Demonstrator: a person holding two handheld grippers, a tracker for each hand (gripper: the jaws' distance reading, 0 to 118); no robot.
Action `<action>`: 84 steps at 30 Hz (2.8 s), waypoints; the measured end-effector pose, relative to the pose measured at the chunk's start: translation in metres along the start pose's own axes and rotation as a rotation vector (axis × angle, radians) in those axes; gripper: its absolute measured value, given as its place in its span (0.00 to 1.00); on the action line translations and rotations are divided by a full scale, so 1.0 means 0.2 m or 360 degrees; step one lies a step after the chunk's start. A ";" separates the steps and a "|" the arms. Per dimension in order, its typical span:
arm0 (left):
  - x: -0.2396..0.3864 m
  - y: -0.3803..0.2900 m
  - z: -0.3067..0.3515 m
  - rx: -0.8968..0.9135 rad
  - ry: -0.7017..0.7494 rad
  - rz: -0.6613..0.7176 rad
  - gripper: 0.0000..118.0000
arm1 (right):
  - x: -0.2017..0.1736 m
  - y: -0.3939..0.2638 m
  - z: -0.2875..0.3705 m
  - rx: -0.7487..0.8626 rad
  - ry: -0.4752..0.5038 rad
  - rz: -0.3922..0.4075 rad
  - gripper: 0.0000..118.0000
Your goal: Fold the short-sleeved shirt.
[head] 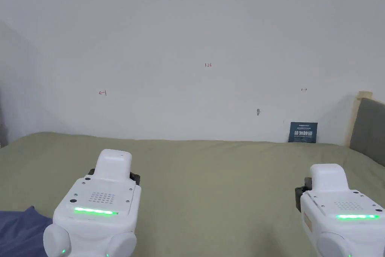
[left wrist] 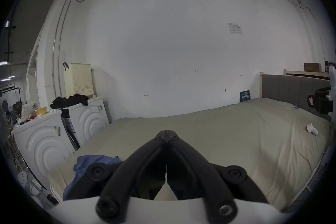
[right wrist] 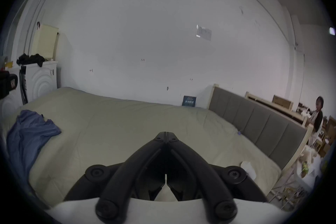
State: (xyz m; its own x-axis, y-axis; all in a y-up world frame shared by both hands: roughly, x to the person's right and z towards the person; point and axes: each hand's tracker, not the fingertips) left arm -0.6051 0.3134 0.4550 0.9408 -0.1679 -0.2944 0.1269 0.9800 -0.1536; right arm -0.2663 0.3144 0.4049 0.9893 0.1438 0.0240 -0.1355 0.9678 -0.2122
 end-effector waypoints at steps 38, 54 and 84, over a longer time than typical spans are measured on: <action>-1.27 -0.31 0.32 -0.0492 0.0536 0.0281 0.00 | -1.30 0.02 0.18 -0.0049 0.1183 0.0197 0.02; -1.14 -0.66 -1.50 -0.1659 -0.0190 0.0250 0.18 | -0.93 -0.20 -0.51 -0.0418 0.0863 0.0178 0.02; -1.01 -0.77 -1.47 -0.1408 -0.0389 0.0518 0.03 | -0.83 -0.35 -0.45 -0.0484 0.1120 -0.0040 0.02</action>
State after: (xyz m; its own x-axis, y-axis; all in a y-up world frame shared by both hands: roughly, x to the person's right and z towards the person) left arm -0.9079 0.1645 0.2604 0.9401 0.2215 -0.2591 -0.3388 0.5230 -0.7821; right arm -0.4166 0.2038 0.3275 0.8068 -0.1416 -0.5736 -0.1926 0.8548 -0.4818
